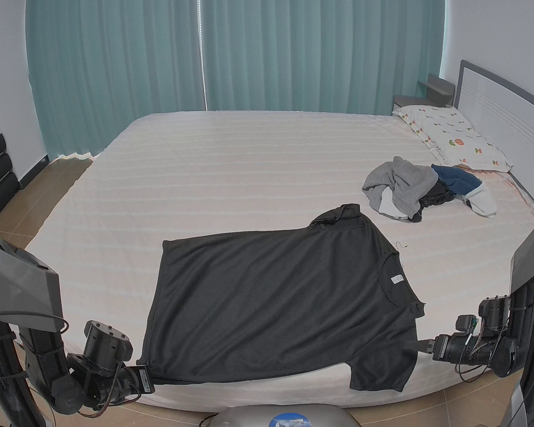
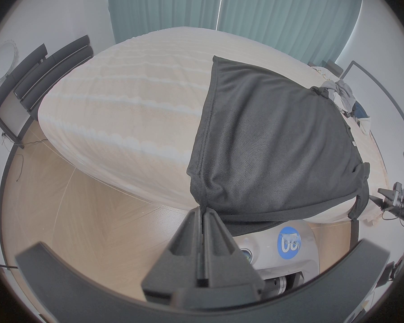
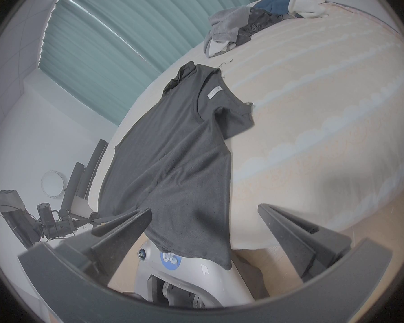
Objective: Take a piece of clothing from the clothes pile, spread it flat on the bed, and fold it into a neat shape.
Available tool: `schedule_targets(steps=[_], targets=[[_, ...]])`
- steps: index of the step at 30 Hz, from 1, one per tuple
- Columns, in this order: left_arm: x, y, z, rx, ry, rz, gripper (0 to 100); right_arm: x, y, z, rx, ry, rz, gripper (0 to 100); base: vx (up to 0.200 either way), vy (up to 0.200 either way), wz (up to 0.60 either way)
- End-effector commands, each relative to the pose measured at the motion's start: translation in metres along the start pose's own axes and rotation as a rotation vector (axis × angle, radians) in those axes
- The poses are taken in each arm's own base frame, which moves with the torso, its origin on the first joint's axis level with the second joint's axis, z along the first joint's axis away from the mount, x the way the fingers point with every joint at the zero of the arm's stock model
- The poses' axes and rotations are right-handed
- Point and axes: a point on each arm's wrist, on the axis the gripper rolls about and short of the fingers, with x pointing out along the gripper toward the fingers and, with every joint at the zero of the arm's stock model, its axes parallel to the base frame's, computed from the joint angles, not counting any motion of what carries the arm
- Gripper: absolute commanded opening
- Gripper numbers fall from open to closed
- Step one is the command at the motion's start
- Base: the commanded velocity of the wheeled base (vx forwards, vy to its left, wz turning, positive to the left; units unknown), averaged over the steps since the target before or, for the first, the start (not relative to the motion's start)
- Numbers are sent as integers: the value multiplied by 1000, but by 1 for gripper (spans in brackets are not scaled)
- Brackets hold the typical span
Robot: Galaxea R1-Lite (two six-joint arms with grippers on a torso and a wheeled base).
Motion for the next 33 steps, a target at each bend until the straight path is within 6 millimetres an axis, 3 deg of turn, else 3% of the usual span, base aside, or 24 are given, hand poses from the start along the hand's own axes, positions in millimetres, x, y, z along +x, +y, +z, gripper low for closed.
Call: schedule_targets(steps=[1,15,16,33], targets=[[-1,2,-3,4,13,8,0,3,2,-6,-1,30,7,100,0,0,0],[-1,2,-3,4,12,11,0,17,11,-9,-42,52,31,100,0,0,0],[-1,2,-3,4,12,11,0,16,11,-10,-46,54,19,0,0,0,0],[-2,5,-1,-15,5,17,0,-4,11,-8,-66,12,-178,0,0,0,0]])
